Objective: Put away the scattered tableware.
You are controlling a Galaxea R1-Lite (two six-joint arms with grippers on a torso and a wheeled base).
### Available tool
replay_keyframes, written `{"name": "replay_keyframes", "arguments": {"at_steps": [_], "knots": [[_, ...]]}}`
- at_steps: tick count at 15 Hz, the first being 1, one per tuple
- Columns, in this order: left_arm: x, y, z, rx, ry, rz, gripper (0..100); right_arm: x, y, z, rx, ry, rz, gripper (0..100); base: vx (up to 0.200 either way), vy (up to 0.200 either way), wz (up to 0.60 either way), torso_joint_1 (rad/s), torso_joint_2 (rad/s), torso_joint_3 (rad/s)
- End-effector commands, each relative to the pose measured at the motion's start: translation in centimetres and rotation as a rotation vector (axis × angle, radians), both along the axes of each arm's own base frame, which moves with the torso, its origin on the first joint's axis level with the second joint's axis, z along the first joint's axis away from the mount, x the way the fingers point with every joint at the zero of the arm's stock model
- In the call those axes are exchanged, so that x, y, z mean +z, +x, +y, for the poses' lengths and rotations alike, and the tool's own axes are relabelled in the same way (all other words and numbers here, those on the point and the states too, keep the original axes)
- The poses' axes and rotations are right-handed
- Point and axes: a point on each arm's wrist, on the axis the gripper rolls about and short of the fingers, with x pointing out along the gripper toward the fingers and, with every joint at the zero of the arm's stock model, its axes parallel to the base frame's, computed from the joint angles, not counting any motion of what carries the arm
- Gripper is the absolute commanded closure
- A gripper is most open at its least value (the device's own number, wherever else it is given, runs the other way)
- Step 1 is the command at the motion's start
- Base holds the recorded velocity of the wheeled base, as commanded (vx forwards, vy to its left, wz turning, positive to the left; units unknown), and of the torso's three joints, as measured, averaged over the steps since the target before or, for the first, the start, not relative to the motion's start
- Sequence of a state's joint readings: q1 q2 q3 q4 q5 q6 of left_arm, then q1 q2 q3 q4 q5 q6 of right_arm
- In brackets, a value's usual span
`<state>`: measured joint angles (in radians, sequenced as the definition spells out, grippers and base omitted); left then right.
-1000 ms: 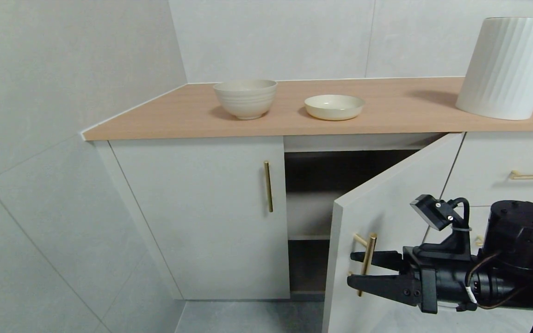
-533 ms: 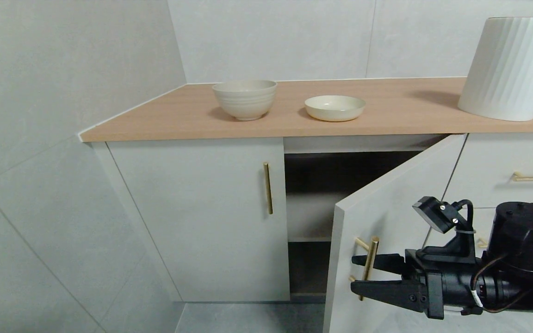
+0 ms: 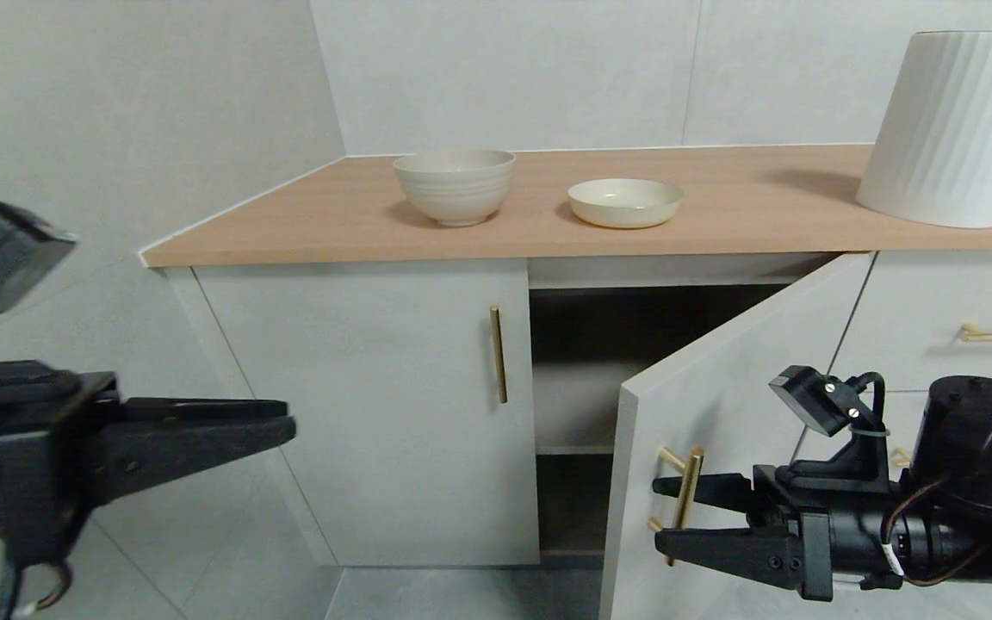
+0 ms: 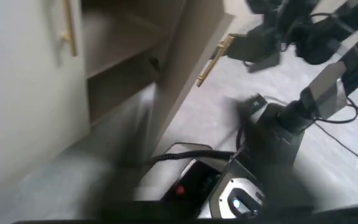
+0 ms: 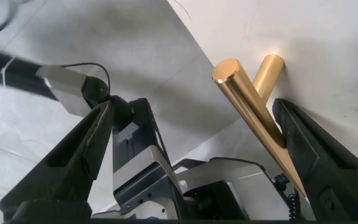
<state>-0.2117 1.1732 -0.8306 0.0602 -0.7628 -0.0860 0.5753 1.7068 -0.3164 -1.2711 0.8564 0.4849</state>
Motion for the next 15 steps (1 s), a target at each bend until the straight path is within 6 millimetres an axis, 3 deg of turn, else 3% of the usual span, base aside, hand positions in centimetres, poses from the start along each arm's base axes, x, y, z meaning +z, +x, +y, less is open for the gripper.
{"name": "replay_keyframes", "arguments": {"at_steps": [1, 5, 7, 10, 15], "knots": [[-4.2, 6.1, -2.9, -0.070, 0.032, 0.142, 100, 0.0, 0.0, -0.1, -0.016, -0.004, 0.003, 0, 0.000, 0.000, 0.00, 0.000, 0.00, 0.000], [-9.4, 10.0, -5.9, -0.073, 0.062, 0.142, 100, -0.2, 0.0, 0.0, -0.013, -0.012, -0.019, 0, 0.000, 0.000, 0.00, 0.000, 0.00, 0.000], [-11.4, 10.7, -7.6, -0.063, 0.023, 0.131, 100, -0.2, -0.1, -0.1, -0.013, -0.012, -0.025, 0, 0.000, 0.000, 0.00, 0.000, 0.00, 0.000], [-13.2, 10.0, -10.6, -0.089, -0.136, 0.118, 100, -0.2, -0.2, -0.1, -0.013, -0.014, -0.025, 0, 0.000, 0.000, 0.00, 0.000, 0.00, 0.000], [-16.4, 12.7, -15.3, -0.088, -0.196, 0.019, 100, -0.4, -0.1, -0.1, -0.013, -0.019, -0.018, 0, 0.000, 0.000, 0.00, 0.000, 0.00, 0.000]]}}
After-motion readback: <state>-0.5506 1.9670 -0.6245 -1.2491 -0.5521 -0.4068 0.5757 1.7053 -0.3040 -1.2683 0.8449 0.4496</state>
